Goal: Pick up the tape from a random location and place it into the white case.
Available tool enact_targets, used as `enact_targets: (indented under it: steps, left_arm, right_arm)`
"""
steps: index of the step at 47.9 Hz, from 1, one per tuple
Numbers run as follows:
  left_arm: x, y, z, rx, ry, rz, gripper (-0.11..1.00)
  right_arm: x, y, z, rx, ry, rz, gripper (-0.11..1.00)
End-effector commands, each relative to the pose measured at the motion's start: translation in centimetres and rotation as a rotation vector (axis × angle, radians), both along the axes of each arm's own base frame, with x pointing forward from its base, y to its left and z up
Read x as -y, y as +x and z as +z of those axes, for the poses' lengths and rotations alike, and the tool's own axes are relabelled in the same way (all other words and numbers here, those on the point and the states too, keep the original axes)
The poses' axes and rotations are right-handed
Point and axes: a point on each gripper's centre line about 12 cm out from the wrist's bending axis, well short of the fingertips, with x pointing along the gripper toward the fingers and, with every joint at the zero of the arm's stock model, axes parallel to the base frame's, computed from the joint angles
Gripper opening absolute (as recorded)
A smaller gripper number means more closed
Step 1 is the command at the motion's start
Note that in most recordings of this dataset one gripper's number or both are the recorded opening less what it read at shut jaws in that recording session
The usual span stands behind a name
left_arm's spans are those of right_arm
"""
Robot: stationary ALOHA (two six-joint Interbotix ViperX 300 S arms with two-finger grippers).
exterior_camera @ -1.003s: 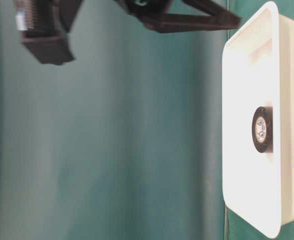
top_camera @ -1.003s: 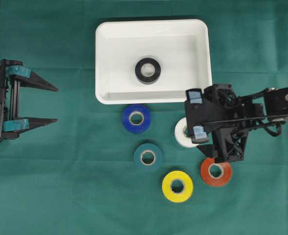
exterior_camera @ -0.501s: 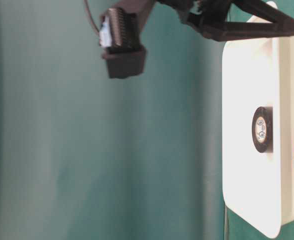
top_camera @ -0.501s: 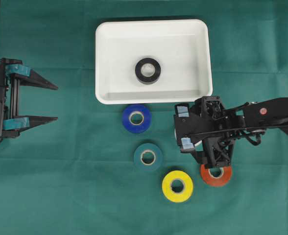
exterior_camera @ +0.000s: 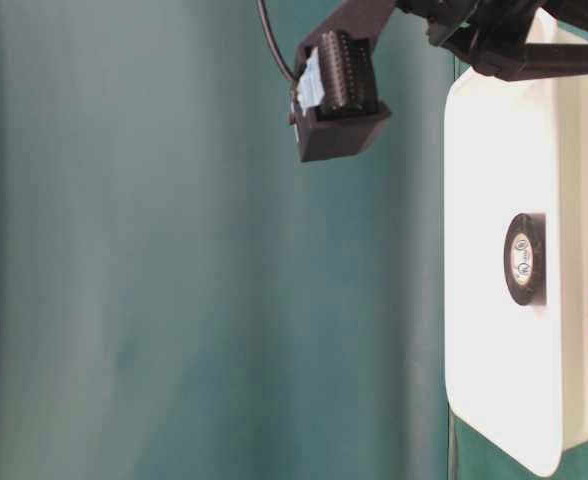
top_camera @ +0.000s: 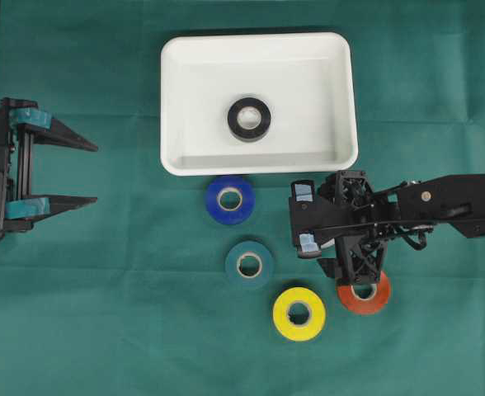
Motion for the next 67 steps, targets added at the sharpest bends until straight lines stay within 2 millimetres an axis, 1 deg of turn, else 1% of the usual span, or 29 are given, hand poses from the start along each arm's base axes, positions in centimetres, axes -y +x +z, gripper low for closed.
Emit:
enact_targets:
  steps: [1,12,16,18,19,24,26,28,29,41,52,60,67]
  left_arm:
    - [-0.1,0.3,0.4,0.014,-0.002,0.007,0.98]
    - [-0.1,0.3,0.4,0.014,-0.002,0.006,0.98]
    - [-0.1,0.3,0.4,0.014,-0.002,0.006,0.98]
    - [-0.1,0.3,0.4,0.012,-0.002,0.006,0.98]
    - [-0.1,0.3,0.4,0.014,-0.002,0.006,0.98]
    - [-0.1,0.3,0.4,0.014,-0.002,0.006,0.98]
    - [-0.1,0.3,0.5,0.014,-0.002,0.006,0.98]
    - [-0.1,0.3,0.5,0.016,-0.002,0.006,0.98]
    - [-0.1,0.3,0.4,0.014,-0.002,0.006,0.98]
    - [-0.1,0.3,0.5,0.016,-0.002,0.006,0.98]
    - [-0.1,0.3,0.5,0.016,-0.002,0.006,0.98]
    - [-0.1,0.3,0.5,0.016,-0.002,0.006,0.98]
    - [-0.1,0.3,0.5,0.016,-0.002,0.006,0.98]
  right_arm:
    - [-0.1,0.3,0.5,0.024,0.002,0.003,0.92]
    - [-0.1,0.2,0.4,0.02,0.002,0.003,0.9]
    - [-0.1,0.2,0.4,0.023,0.001,0.002,0.86]
    - [0.0,0.2,0.4,0.023,0.0,0.002,0.82]
    - [0.1,0.2,0.4,0.023,-0.001,0.001,0.79]
    - [0.2,0.2,0.4,0.023,-0.01,0.007,0.54]
    - [0.2,0.1,0.4,0.02,-0.012,0.009,0.42]
    - [0.2,0.1,0.4,0.02,-0.013,0.01,0.34]
    - [0.2,0.1,0.4,0.02,-0.012,0.009,0.31]
    - [0.2,0.1,0.4,0.02,-0.012,0.009,0.31]
    - [0.2,0.4,0.8,0.029,-0.011,0.009,0.31]
    - [0.2,0.6,2.3,0.037,-0.011,0.008,0.31]
    - [0.2,0.6,4.7,0.034,-0.012,0.006,0.31]
